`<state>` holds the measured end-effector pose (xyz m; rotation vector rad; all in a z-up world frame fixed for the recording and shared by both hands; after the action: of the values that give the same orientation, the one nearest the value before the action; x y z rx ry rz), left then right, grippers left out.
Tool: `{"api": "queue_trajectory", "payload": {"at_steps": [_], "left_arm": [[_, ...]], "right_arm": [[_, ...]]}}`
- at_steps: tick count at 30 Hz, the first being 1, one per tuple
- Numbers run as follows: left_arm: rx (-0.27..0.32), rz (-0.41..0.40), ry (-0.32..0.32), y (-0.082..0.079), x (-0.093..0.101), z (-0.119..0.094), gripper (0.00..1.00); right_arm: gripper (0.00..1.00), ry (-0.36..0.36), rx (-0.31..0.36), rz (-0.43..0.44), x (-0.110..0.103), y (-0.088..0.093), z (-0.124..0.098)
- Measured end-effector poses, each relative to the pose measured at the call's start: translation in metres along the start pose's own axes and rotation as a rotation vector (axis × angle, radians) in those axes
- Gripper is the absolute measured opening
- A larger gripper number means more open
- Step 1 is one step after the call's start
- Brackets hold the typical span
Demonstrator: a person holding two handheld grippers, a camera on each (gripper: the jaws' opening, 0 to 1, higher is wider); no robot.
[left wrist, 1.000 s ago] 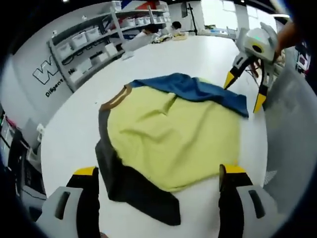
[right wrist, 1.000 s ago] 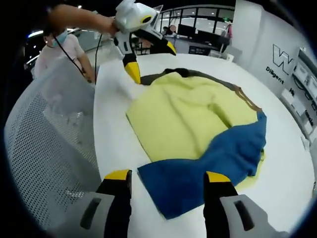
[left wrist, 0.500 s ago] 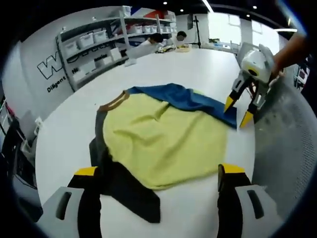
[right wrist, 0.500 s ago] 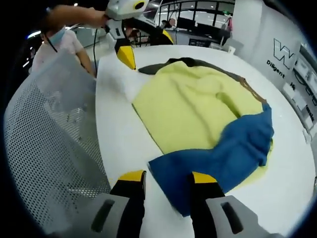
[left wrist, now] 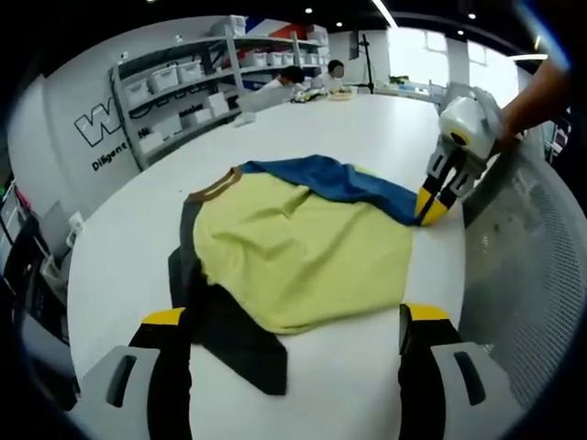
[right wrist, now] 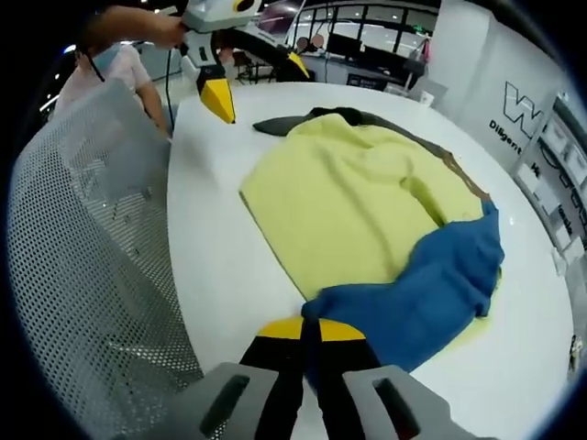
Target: Fold the garment on the visible template until the final outline fits inside the template.
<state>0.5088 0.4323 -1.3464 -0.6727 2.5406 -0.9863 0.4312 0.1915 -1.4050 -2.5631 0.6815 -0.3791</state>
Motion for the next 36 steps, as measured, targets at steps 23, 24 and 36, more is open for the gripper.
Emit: {"api": "queue_trajectory", "payload": {"at_steps": [23,24,36], "left_arm": [[0.043,0.006,-0.031,0.005,0.005,-0.007,0.88],[0.045,0.003,-0.037,0.006,0.004,-0.009,0.88],[0.032,-0.027,-0.048,0.011,-0.001,-0.009,0.87]], "right_arm": [[0.0,0.235,0.222,0.117,0.129,-0.048,-0.11],[0.0,0.249,0.234,0.132,0.136,-0.049,-0.115],[0.0,0.405,0.301,0.293,0.227,-0.042,-0.169]]}}
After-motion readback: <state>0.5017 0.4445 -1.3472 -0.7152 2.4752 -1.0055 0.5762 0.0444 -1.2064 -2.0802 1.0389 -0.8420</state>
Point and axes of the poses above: the point that each gripper's makers call its tool centre point, and the gripper's own axes: z roughly forward along the fingers, x roughly to its right, y roughly out of its underside, the point moved 5 cm from there along -z, roughly backward along the fingers, and after that the axes turned 5 degrees about -x, right-handed, at the moved point
